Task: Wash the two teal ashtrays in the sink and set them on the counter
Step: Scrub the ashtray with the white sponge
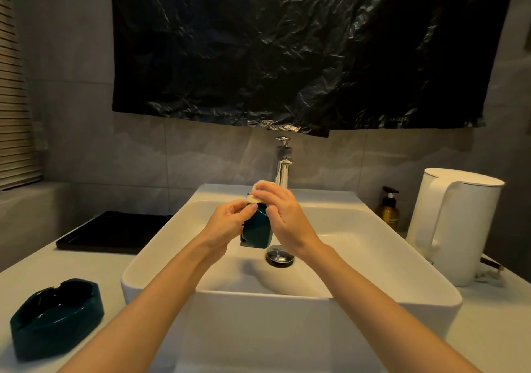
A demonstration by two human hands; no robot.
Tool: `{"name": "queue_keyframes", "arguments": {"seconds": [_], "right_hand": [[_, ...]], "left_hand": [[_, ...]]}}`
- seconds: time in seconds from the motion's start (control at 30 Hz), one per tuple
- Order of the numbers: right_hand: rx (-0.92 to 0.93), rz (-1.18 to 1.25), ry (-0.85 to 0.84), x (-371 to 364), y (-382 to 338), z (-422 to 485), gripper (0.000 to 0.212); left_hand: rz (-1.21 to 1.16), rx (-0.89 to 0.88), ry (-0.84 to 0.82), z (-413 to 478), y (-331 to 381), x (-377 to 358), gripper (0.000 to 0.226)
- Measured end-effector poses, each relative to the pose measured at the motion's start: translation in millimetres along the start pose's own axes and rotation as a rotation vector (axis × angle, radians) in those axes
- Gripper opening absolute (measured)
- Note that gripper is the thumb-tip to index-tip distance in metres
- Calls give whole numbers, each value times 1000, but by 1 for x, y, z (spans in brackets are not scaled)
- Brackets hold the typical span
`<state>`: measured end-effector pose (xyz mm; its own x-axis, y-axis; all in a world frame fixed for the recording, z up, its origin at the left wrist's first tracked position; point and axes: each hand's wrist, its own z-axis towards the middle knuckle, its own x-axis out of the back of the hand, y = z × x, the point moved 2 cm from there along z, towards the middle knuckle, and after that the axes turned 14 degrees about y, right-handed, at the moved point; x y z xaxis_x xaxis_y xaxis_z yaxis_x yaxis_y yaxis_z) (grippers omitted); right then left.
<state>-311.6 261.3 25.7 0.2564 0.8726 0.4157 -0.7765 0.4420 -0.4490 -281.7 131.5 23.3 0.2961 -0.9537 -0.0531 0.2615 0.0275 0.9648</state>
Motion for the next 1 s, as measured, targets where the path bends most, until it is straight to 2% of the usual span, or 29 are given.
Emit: {"name": "queue_keyframes", "arguments": {"seconds": [0.07, 0.13, 0.37, 0.5, 0.57, 0.67, 0.77, 0.87, 1.0], "right_hand": [[95, -44, -14, 1, 0, -5, 48], [107, -62, -2, 1, 4, -4, 48], [-221, 194, 50, 6, 13, 11, 46], [30, 71, 91, 13, 6, 0, 44], [26, 69, 96, 11, 10, 3, 42], [-288, 241, 113, 8, 17, 13, 37], [-592, 435, 43, 9, 14, 13, 31], [-836, 609, -122, 14, 11, 9, 47], [-933, 742, -244, 17, 9, 7, 49]], "left_hand": [[6, -4, 16, -1, 1, 2, 21], [37, -35, -5, -2, 1, 1, 22], [113, -72, -103, -8, 2, -6, 8], [97, -90, -100, -8, 2, -5, 18], [97, -92, -111, -8, 3, -6, 22], [97, -93, -117, -10, 4, -8, 23], [88, -113, -125, -11, 5, -8, 24], [48, -147, -143, -15, 8, -9, 19], [25, -165, -178, -20, 11, -10, 17]]}}
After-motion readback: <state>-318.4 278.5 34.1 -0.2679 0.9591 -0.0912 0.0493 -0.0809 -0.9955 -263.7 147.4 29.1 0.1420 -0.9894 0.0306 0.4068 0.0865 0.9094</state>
